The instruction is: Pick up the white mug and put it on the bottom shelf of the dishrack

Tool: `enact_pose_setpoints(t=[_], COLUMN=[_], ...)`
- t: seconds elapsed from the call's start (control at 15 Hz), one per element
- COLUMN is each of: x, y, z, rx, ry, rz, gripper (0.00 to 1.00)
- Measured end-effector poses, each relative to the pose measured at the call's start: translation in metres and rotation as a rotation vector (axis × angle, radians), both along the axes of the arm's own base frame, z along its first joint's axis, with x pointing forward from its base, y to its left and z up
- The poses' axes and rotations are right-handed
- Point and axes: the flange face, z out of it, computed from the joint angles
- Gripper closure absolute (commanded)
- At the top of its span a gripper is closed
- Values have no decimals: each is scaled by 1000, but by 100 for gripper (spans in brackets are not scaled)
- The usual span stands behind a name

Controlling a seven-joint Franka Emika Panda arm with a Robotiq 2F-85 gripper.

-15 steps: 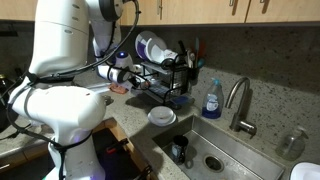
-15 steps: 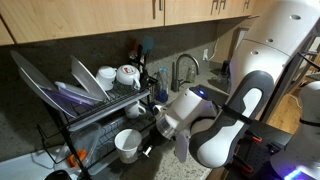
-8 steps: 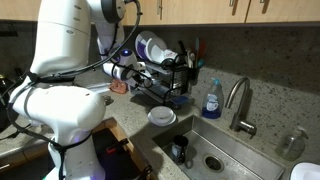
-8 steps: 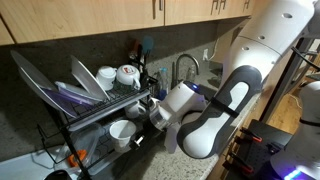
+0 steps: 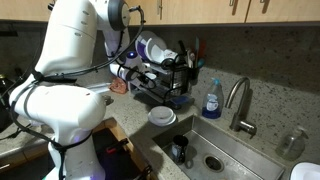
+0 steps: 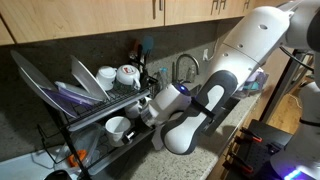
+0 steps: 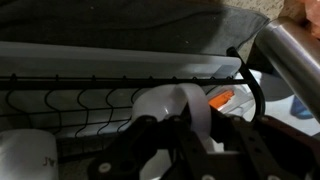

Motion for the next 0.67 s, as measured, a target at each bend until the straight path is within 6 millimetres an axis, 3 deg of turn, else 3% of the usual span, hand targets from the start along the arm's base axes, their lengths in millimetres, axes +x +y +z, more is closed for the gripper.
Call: enact_pose_setpoints(t=[0.67], x=[32], y=[7], z=[-19], rx=[14], ry=[-11], rz=[-74], gripper=[97])
